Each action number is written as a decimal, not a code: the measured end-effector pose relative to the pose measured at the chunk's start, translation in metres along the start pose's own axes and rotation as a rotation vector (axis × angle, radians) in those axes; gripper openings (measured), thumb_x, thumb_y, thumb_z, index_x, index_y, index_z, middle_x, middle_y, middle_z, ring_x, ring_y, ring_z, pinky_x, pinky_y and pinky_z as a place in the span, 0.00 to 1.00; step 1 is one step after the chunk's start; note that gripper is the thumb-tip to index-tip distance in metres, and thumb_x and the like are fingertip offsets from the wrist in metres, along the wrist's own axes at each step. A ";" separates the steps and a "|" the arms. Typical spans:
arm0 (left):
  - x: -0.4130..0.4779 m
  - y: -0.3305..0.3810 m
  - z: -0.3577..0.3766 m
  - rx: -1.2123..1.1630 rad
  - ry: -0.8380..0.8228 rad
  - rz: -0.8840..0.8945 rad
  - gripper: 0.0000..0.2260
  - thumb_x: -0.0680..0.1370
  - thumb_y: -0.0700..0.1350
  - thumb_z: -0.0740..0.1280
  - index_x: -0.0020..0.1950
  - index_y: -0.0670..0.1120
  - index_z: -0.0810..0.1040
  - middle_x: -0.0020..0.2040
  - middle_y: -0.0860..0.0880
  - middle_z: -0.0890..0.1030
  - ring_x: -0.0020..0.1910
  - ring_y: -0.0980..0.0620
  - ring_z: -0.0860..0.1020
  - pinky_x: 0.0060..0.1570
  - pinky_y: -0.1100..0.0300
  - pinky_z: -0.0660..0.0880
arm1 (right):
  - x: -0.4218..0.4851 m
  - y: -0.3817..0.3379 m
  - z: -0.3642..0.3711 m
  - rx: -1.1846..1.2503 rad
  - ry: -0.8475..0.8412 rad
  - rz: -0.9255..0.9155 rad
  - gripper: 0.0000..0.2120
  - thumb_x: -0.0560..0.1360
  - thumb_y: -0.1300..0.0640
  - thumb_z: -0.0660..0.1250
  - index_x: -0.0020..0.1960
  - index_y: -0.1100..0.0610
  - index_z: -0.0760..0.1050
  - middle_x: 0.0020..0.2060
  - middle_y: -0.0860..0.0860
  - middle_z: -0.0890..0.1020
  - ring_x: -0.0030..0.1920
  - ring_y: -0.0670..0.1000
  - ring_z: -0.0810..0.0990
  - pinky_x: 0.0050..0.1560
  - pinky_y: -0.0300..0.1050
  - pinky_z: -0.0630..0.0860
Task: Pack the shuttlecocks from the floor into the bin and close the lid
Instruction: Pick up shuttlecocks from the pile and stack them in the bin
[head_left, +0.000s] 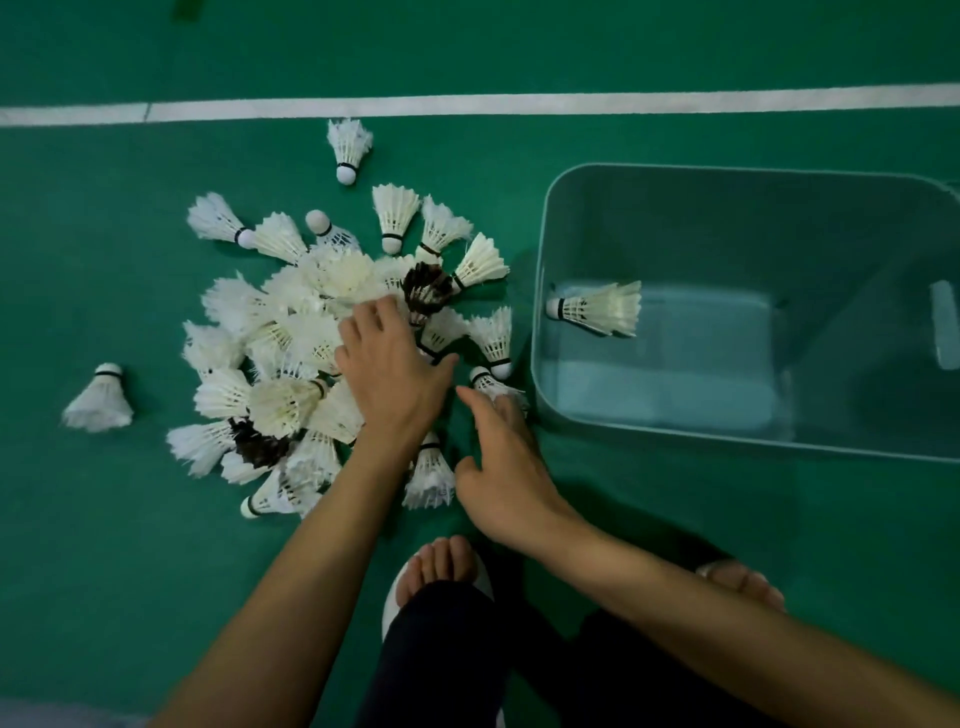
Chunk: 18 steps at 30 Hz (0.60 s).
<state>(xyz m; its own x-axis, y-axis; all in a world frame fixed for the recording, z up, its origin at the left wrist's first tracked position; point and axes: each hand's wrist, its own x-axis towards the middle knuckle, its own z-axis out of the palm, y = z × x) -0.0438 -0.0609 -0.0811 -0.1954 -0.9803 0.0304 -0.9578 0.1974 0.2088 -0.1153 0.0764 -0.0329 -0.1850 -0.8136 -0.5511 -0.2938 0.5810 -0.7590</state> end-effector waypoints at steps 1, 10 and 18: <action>0.009 0.004 0.002 0.006 -0.001 0.014 0.36 0.67 0.59 0.76 0.68 0.43 0.70 0.64 0.43 0.73 0.62 0.41 0.70 0.58 0.47 0.70 | 0.004 0.000 0.001 0.006 0.021 0.008 0.38 0.77 0.64 0.61 0.82 0.47 0.51 0.80 0.49 0.55 0.80 0.53 0.56 0.79 0.51 0.57; 0.053 0.011 0.007 -0.082 -0.041 0.247 0.40 0.68 0.56 0.79 0.74 0.50 0.64 0.58 0.43 0.71 0.52 0.45 0.72 0.47 0.51 0.74 | 0.000 0.005 0.002 -0.049 0.143 -0.036 0.27 0.77 0.57 0.65 0.75 0.57 0.65 0.70 0.51 0.68 0.73 0.51 0.66 0.75 0.50 0.64; 0.042 0.014 0.006 -0.345 0.021 0.266 0.16 0.71 0.50 0.77 0.52 0.41 0.79 0.52 0.45 0.72 0.52 0.46 0.72 0.49 0.52 0.77 | -0.020 0.011 0.000 -0.184 0.179 -0.114 0.18 0.78 0.55 0.67 0.66 0.58 0.71 0.63 0.51 0.73 0.64 0.52 0.75 0.68 0.48 0.72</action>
<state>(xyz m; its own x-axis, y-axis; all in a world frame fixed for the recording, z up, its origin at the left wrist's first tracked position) -0.0668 -0.0996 -0.0827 -0.4183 -0.8963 0.1470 -0.7475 0.4316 0.5048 -0.1147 0.0987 -0.0304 -0.2991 -0.8740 -0.3830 -0.4843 0.4848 -0.7283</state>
